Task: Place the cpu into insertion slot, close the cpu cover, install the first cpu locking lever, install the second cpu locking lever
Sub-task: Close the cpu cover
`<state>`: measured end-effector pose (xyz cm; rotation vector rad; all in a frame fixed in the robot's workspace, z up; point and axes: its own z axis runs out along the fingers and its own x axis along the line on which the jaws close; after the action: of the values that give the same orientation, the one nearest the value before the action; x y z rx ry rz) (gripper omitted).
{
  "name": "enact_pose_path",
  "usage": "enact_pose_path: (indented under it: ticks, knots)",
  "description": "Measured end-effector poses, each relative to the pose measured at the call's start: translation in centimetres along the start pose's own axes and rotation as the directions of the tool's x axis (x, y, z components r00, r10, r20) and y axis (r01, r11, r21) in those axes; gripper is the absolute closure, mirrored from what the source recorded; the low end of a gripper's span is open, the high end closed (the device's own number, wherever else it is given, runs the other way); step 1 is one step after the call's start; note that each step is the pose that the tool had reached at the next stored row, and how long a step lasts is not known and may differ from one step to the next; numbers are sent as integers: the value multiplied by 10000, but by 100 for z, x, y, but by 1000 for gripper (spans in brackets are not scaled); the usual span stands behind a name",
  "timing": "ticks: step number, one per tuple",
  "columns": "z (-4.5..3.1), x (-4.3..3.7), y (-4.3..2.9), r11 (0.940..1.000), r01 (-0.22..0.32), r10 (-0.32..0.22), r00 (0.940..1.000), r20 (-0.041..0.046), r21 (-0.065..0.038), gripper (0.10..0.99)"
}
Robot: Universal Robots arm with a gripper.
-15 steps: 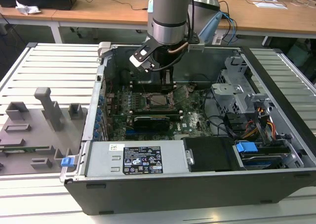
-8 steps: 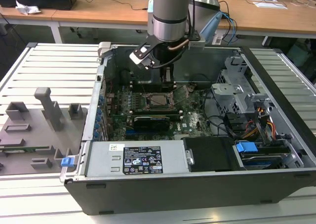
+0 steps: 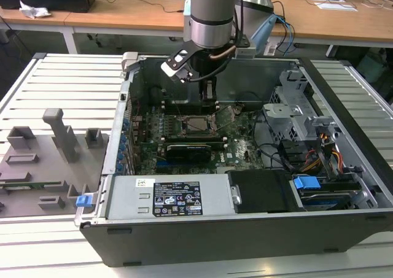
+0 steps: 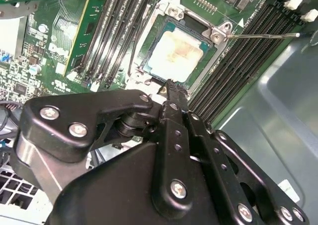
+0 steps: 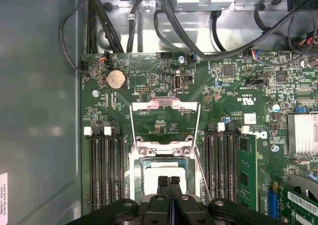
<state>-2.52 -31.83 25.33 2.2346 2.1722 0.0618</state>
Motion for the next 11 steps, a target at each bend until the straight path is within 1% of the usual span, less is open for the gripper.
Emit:
enact_pose_path:
  ticks: [8, 11]
  knots:
    - [-56, 0, 3, 10000, 0, 0, 10000, 0, 0, 980]
    - [-95, 1, 4, 10000, -1, 1, 10000, 1, 0, 980]
